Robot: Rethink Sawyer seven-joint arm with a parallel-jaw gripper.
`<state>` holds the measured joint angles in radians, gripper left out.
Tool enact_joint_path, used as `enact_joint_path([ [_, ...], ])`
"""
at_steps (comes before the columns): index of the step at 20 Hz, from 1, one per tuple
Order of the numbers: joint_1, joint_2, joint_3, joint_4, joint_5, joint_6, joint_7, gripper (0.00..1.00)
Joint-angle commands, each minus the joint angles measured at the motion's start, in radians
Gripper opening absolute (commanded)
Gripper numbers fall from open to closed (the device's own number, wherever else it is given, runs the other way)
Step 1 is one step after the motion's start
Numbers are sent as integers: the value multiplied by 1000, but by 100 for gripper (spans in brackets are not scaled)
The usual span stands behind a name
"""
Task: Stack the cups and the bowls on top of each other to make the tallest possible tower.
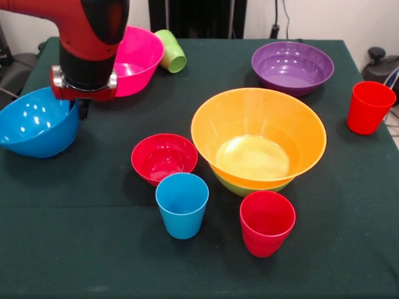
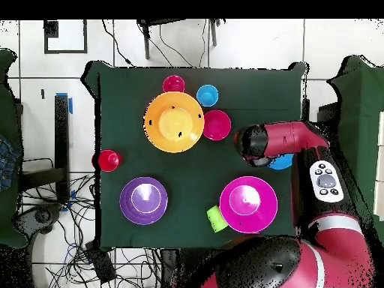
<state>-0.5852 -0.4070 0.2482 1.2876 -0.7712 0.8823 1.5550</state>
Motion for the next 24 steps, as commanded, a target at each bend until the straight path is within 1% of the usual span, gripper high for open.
enact_joint_path([
  [1, 25, 6, 59, 8, -41, 15, -224, 0],
  [6, 39, -7, 70, 27, -34, 9, -219, 0],
  [8, 52, -39, 69, 38, -22, 20, -204, 0],
  [9, 66, -72, 65, 49, -16, 29, -190, 0],
  [10, 74, -87, 64, 50, -15, 37, -191, 0],
  [11, 86, -110, 67, 50, -15, 50, -203, 0],
  [13, 98, -131, 82, 41, -11, 63, -233, 0],
  [16, 108, -145, 99, 30, 23, 82, -215, 0],
  [19, 130, -164, 113, 18, 51, 119, -230, 0],
  [20, 137, -168, 113, 14, 55, 126, -224, 0],
  [22, 162, -181, 100, -1, 67, 145, -177, 0],
  [23, 182, -192, 82, -11, 65, 151, -132, 0],
  [24, 192, -196, 74, -19, 64, 156, -121, 0],
])
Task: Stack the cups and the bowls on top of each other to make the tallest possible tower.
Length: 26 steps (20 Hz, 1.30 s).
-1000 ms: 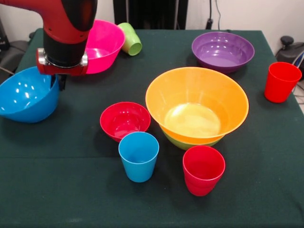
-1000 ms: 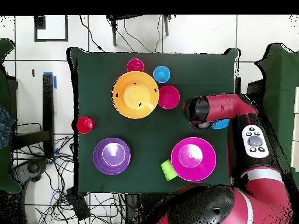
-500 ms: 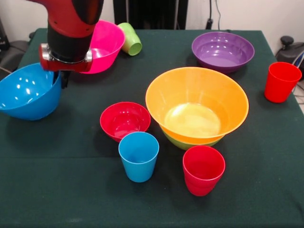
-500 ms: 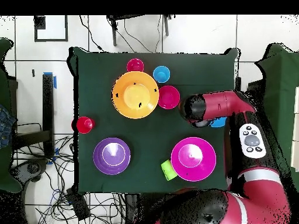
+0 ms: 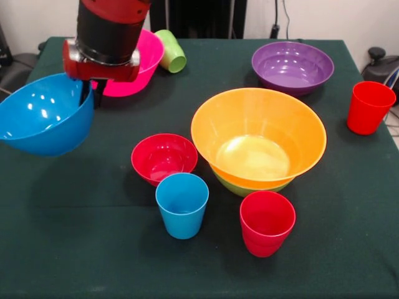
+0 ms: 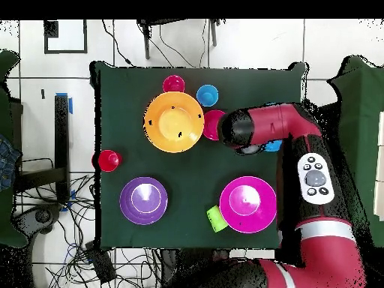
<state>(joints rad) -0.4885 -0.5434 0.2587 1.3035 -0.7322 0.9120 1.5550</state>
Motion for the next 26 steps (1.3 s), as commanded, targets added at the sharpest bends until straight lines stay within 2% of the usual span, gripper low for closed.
enact_joint_path([
  [1, 107, -62, 59, -47, 21, 137, -122, 0],
  [5, 130, -58, 66, -90, 31, 149, -122, 0],
  [12, 182, -83, 57, -147, 33, 262, -176, 0],
  [22, 225, -111, 55, -115, 79, 219, -82, 0],
  [26, 241, -102, 65, -83, 85, 124, -47, 0],
])
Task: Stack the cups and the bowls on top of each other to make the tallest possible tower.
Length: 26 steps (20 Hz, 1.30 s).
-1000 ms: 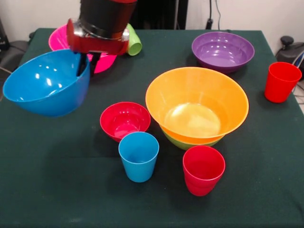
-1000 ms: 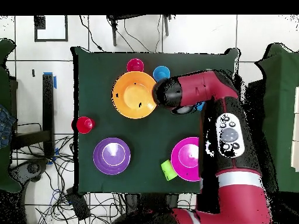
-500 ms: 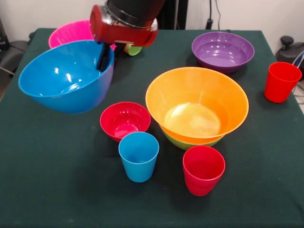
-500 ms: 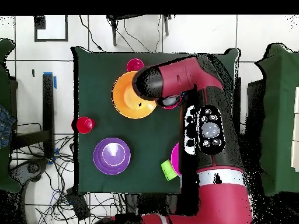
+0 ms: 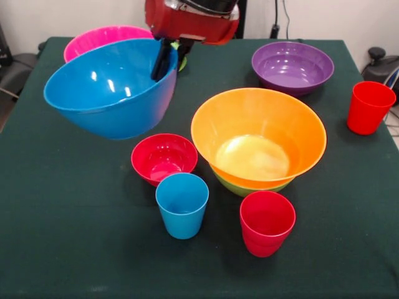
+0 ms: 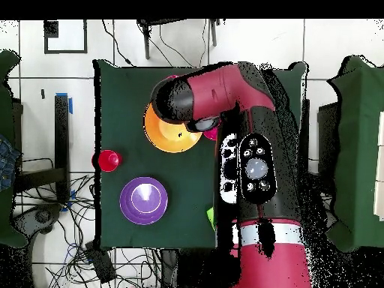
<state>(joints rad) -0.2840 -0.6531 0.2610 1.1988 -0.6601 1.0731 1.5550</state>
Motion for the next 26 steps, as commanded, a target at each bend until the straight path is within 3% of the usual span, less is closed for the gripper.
enact_joint_path([
  [1, 39, 11, 71, 32, 22, -68, -32, 0],
  [5, 51, 22, 79, 66, 46, -148, 21, 0],
  [15, 111, 74, 52, 58, 116, -212, 120, 0],
  [26, 170, 113, 8, 41, 213, -131, 140, 0],
])
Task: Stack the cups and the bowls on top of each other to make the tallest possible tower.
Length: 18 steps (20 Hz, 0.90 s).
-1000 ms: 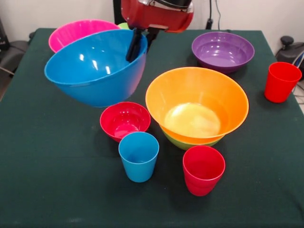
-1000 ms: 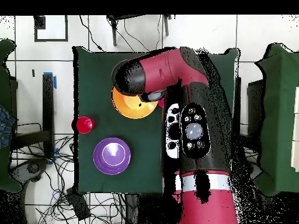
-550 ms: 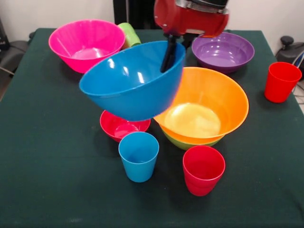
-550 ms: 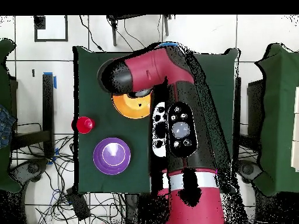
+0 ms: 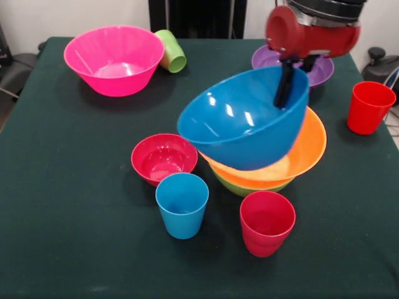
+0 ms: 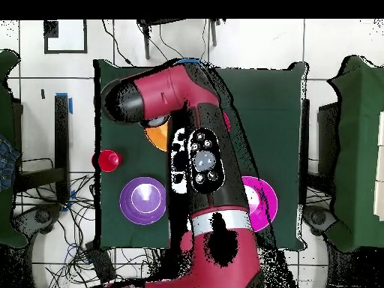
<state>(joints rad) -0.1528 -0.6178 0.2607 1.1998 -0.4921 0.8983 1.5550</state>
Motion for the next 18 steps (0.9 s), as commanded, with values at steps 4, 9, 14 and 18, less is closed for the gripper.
enact_joint_path([
  [4, 57, 100, -12, 29, 78, 80, 154, 0],
  [9, 80, 116, -46, 13, 93, 119, 153, 0],
  [14, 99, 126, -80, 3, 99, 147, 155, 0],
  [18, 108, 131, -98, -4, 107, 165, 153, 0],
])
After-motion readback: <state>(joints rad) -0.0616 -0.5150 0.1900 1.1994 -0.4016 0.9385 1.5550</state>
